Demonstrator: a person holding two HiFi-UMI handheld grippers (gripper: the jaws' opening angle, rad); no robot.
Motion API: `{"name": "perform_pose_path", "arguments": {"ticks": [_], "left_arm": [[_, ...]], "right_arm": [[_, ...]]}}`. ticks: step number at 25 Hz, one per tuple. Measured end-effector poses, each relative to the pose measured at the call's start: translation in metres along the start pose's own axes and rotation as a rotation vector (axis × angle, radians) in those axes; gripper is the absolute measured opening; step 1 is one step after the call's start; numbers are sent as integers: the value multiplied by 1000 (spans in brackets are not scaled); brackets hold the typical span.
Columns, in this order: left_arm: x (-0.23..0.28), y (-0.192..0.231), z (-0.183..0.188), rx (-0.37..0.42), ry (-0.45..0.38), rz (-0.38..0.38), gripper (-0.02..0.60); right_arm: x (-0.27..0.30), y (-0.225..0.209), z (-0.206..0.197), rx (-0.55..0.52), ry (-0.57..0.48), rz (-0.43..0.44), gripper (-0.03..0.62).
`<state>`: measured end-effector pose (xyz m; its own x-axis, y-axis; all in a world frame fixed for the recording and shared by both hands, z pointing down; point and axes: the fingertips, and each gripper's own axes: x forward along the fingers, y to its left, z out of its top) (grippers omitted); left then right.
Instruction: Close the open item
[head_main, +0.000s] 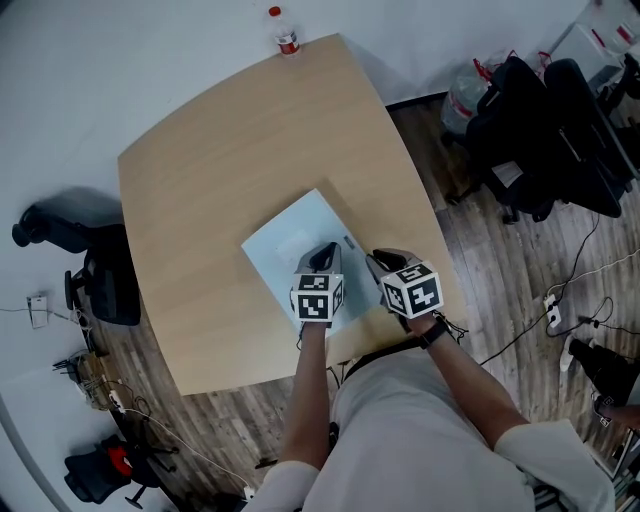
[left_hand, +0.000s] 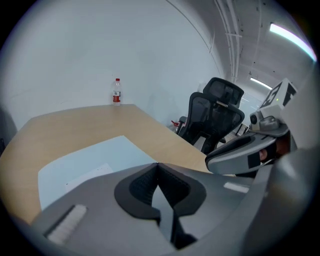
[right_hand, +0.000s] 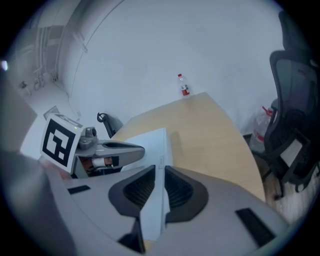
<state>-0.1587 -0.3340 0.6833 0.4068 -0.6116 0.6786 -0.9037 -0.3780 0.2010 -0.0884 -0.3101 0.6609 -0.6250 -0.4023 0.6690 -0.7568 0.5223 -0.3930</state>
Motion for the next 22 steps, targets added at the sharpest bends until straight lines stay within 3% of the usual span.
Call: {"name": "perform_pose_path", "arguments": {"ticks": [4,22], "left_arm": [[-24,-1,13,12,-73,39,5],[-201,-9,76,39,-491,256,3]], "right_arm": [[-19,12,20,-158,-53,-34,49],[-99,108,89,-267,-390,47,43]]}}
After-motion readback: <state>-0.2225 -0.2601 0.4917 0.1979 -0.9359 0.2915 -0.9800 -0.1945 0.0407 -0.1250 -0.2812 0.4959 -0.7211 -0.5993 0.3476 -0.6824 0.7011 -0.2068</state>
